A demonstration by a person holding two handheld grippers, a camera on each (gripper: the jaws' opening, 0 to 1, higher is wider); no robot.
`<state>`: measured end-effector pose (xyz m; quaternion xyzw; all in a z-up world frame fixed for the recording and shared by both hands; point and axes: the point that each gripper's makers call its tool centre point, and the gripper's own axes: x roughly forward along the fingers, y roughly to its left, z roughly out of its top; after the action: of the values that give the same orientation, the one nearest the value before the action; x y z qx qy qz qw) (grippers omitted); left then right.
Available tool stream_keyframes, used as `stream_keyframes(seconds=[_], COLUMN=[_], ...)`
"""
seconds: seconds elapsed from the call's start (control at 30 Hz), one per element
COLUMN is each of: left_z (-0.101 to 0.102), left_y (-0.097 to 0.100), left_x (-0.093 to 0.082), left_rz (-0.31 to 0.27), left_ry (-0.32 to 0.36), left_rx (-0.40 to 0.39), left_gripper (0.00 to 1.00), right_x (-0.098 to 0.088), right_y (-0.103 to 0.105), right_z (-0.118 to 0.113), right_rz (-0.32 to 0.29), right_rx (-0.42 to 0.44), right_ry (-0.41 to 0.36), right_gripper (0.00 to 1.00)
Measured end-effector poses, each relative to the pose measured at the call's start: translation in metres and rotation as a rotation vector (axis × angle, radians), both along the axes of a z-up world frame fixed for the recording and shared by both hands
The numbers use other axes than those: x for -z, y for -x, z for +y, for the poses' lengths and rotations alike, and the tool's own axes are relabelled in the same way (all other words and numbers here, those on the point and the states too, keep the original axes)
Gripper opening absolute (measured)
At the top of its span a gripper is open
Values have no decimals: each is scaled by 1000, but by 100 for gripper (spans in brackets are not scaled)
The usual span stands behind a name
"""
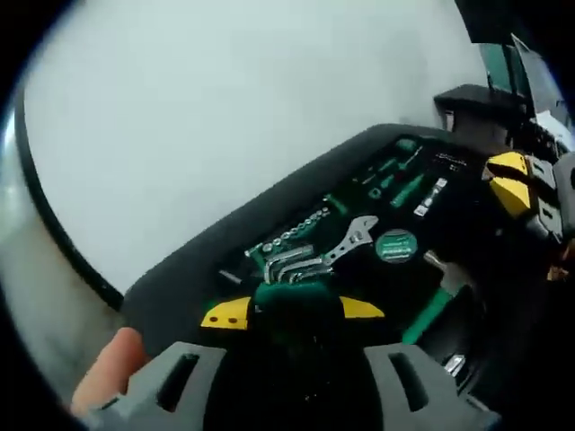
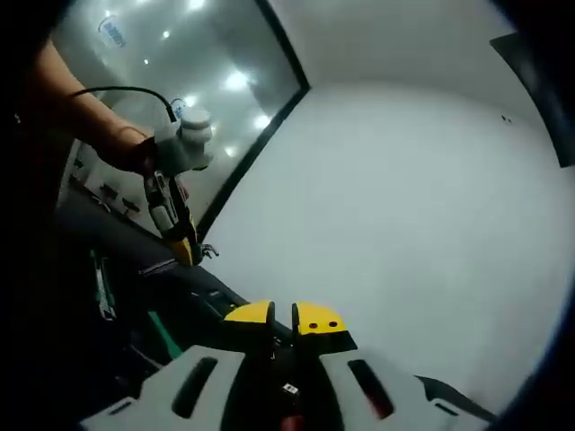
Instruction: Pick up the tools and put them into their designated positions in the toolbox.
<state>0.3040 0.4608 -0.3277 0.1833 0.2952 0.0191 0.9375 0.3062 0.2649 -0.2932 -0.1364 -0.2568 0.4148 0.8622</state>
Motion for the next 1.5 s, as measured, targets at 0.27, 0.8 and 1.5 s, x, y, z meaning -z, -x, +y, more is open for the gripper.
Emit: stream_keyframes(seconds=[0.27,0.8,1.5], left_z=[-3,31,45], left_y=[-3,-38,-30], left_x=[13,59,73], left_rz=[44,185,455], left_ry=[34,19,-187], left_rx=[29,-14,1], left_gripper=[16,13,3], right_x=[0,2,3], right_y=[0,-3,-3], right_z=[1,2,2], right_rz=[6,4,-12], right_rx=[-3,7,13], right_ry=[-7,7,33], right_gripper=[6,6,6])
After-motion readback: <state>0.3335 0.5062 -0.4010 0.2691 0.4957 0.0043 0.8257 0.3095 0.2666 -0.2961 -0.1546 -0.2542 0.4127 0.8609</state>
